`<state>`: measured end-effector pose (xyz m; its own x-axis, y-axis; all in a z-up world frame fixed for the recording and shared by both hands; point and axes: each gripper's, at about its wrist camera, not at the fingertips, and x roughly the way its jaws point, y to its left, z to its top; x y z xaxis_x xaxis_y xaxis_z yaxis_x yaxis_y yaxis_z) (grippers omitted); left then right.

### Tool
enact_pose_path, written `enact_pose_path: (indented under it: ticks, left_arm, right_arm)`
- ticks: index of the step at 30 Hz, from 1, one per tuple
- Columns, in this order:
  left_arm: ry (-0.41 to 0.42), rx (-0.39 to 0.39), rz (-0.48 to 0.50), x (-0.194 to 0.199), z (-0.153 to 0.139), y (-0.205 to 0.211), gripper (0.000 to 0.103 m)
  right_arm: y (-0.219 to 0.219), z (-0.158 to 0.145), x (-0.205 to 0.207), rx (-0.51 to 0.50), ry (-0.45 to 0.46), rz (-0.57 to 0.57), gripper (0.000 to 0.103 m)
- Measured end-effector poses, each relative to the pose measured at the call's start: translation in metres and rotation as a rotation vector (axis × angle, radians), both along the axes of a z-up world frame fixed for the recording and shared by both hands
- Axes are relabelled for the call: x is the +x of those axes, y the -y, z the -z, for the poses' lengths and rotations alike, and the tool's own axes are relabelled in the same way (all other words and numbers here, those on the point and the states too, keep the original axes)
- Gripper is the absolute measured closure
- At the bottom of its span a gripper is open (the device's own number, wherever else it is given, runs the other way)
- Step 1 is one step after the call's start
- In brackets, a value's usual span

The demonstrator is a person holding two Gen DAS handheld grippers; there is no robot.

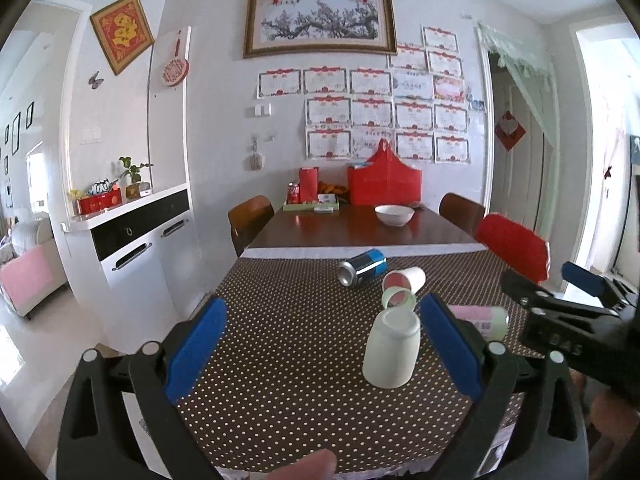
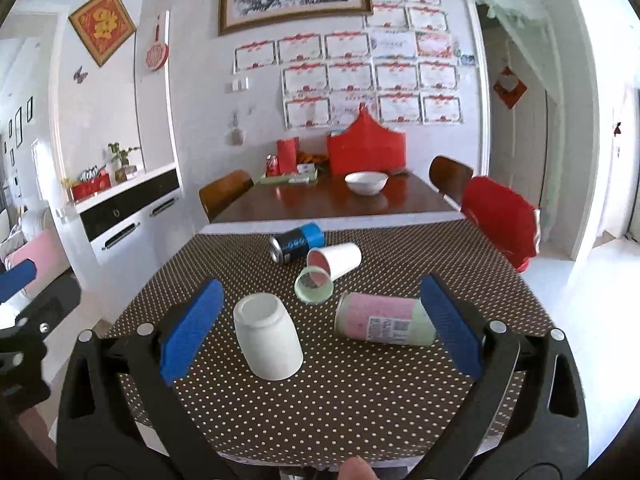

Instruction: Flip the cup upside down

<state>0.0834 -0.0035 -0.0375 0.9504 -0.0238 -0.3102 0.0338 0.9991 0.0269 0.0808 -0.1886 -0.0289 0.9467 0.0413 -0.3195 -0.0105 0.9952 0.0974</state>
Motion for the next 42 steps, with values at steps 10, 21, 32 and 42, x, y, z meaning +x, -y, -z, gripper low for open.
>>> enact_pose_path:
  ticks: [10,21,32,42]
  left_arm:
    - [0.017,-0.007,0.019,-0.016,-0.012,0.001,0.007]
    - [0.025,-0.014,0.015,-0.031,-0.01,-0.003,0.007]
    - [0.055,-0.009,-0.006,-0.046,-0.011,-0.008,0.007]
    - [0.079,-0.004,-0.011,-0.053,-0.019,-0.007,0.007]
  right_arm:
    - [-0.004,-0.026,-0.047,-0.021,0.092,0.021,0.006]
    - [-0.007,-0.025,-0.074,0.0,0.116,0.027,0.006]
    - [-0.007,-0.022,-0.081,0.006,0.12,0.026,0.006]
    - [-0.008,-0.023,-0.084,-0.004,0.133,0.029,0.006]
